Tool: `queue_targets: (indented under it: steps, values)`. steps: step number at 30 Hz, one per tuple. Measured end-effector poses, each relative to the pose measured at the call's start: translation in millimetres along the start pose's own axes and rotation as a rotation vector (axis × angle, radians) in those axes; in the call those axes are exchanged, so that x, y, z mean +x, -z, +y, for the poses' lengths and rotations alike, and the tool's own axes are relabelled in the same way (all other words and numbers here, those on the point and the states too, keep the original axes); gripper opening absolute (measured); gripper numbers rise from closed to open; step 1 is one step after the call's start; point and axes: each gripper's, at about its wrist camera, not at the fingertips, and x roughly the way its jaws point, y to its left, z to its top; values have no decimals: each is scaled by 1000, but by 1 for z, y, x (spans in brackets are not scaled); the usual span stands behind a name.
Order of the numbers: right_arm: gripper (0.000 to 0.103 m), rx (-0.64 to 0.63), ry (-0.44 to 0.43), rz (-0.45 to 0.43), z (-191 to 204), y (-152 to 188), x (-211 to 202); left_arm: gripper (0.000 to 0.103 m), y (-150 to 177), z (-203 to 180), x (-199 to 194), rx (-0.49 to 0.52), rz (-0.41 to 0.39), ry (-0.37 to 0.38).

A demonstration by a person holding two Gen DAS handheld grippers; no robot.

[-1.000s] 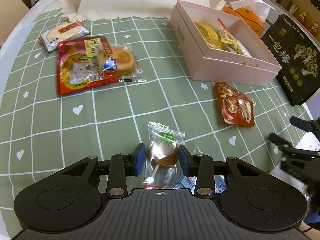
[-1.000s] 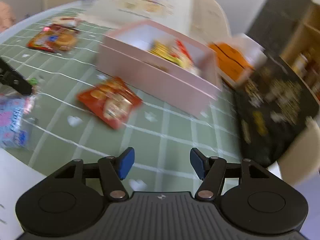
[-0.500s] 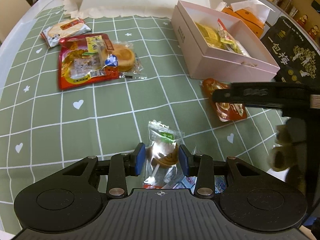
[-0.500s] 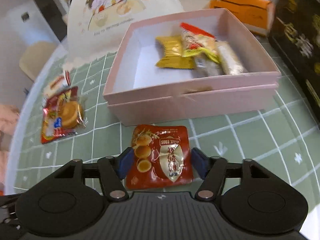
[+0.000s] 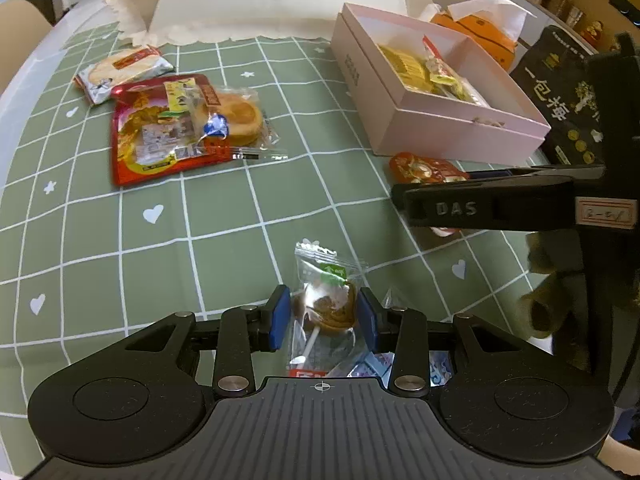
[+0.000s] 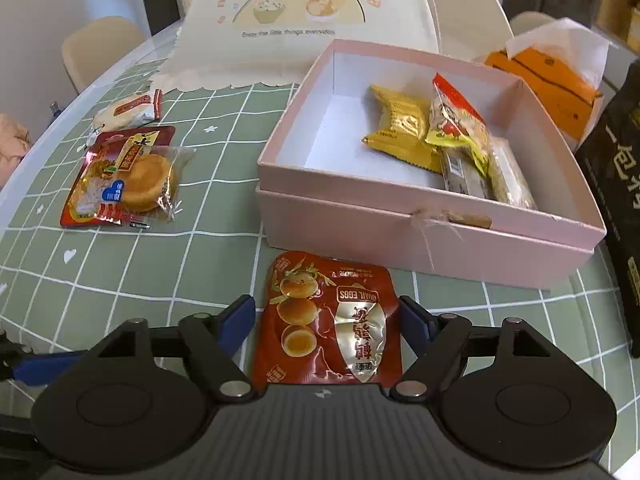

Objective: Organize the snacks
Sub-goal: 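Lift the cookie packet with left tool while right tool carries the red packet toward the box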

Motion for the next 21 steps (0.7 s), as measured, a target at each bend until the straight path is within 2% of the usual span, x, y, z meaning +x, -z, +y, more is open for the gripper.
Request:
queue_targets:
  steps: [3, 10, 11, 12, 13, 16, 19, 21]
  values:
    - [71, 30, -51, 9, -11, 11, -12, 42, -1, 0, 0, 16, 6, 7]
    - [70, 22, -59, -45, -41, 45, -72, 39, 1, -5, -2, 55, 21, 15]
    - [70, 19, -53, -59, -45, 47, -81, 37, 1, -6, -4, 49, 25, 17]
    - [70, 15, -46, -71, -49, 48, -90, 24, 0, -7, -7, 50, 21, 17]
    - [70, 11, -38, -88, -53, 48, -100, 18, -2, -9, -14, 54, 5, 21]
    - [70, 7, -12, -149, -64, 47, -127, 17, -15, -15, -45, 66, -79, 82]
    - [70, -1, 24, -210, -70, 44, -147, 17, -36, -23, -77, 105, -183, 86]
    - [70, -17, 44, -253, -71, 44, -156, 17, -50, -25, -89, 126, -222, 88]
